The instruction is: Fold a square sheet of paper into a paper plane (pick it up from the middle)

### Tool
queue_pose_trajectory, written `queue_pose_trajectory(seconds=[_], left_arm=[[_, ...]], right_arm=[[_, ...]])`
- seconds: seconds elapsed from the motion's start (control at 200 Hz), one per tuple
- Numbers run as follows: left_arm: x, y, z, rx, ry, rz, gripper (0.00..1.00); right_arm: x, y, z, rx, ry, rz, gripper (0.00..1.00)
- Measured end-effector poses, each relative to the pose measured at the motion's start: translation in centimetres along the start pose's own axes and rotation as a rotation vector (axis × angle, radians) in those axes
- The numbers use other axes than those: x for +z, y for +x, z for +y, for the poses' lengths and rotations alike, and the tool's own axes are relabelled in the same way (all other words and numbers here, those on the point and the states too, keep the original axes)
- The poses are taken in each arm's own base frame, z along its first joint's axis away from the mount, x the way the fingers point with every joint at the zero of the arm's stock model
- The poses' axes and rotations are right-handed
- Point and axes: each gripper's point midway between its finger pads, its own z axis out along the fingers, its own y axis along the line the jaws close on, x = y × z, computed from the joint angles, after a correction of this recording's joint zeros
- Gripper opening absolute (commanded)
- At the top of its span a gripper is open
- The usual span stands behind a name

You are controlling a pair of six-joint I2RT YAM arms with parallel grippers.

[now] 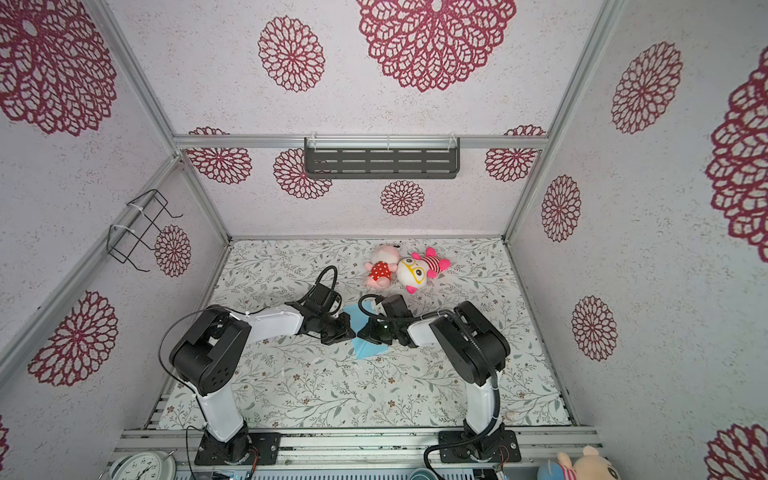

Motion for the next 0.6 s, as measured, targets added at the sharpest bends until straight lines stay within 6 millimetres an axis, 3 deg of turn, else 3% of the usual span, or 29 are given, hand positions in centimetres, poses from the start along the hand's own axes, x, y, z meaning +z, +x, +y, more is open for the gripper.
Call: queue_pose_trajectory(seconds=[0.36,0.6], left_arm=[[0.5,-0.4,0.1,-0.004,-0.018,0.005,0.00],[0.5,-0.5,0.2,-0.001,-0.024,0.002,0.00]], right_arm=[[-0.4,0.0,0.2,-0.022,0.006,-0.008,0.08],[-2.1,1.6,1.5,-0.054,-0.058,0.003,0.09]])
